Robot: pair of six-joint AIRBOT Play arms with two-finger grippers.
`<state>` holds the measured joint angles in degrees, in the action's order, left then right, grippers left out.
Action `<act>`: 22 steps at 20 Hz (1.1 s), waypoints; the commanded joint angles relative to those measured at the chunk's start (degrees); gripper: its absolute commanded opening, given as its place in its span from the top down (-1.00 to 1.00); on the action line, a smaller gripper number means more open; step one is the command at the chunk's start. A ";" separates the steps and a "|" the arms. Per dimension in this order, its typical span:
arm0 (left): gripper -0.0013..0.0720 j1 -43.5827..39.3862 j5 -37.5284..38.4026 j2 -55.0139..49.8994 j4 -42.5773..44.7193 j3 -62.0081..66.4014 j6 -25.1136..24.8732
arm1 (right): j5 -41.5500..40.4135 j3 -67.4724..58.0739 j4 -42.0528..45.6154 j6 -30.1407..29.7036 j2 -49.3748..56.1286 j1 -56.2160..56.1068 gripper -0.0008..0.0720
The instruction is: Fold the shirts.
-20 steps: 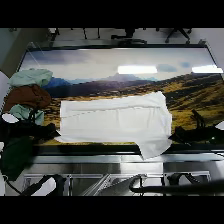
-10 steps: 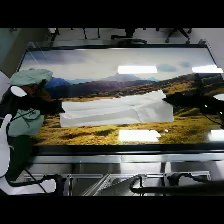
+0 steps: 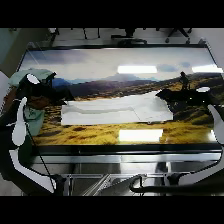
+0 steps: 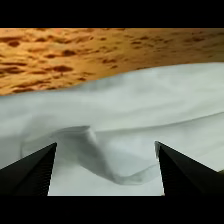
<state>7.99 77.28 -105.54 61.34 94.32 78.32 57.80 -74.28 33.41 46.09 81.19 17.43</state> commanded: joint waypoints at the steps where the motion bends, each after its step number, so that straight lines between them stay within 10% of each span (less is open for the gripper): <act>1: -0.93 1.64 6.32 -1.97 0.09 7.98 3.23 | 1.77 -2.29 12.48 5.16 -2.21 3.39 -0.83; 13: -0.93 -1.44 13.81 0.76 0.04 12.00 6.19 | 11.28 -2.29 5.99 5.09 8.13 3.04 -0.76; 16: -0.92 -4.59 13.16 0.92 -0.02 12.00 6.19 | 12.11 -2.32 3.34 3.28 9.22 0.94 -0.12; 17: -0.89 -6.08 12.74 0.92 -0.02 12.00 6.19 | 12.44 -2.45 2.67 3.15 8.98 0.50 0.47; 18: -0.49 -7.74 12.04 0.92 -0.02 12.00 6.19 | 13.05 -2.89 2.29 3.17 8.52 0.31 0.91; 20: 0.55 -11.82 8.85 0.87 0.00 12.00 6.16 | 15.30 -4.63 2.34 3.54 7.04 0.35 0.91; 22: 0.93 -16.85 3.45 0.70 0.04 12.00 6.12 | 18.29 -6.86 2.34 5.16 4.57 0.37 0.92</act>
<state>-3.40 86.61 -104.75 61.34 106.26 84.49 71.75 -78.74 38.48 49.91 88.16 18.06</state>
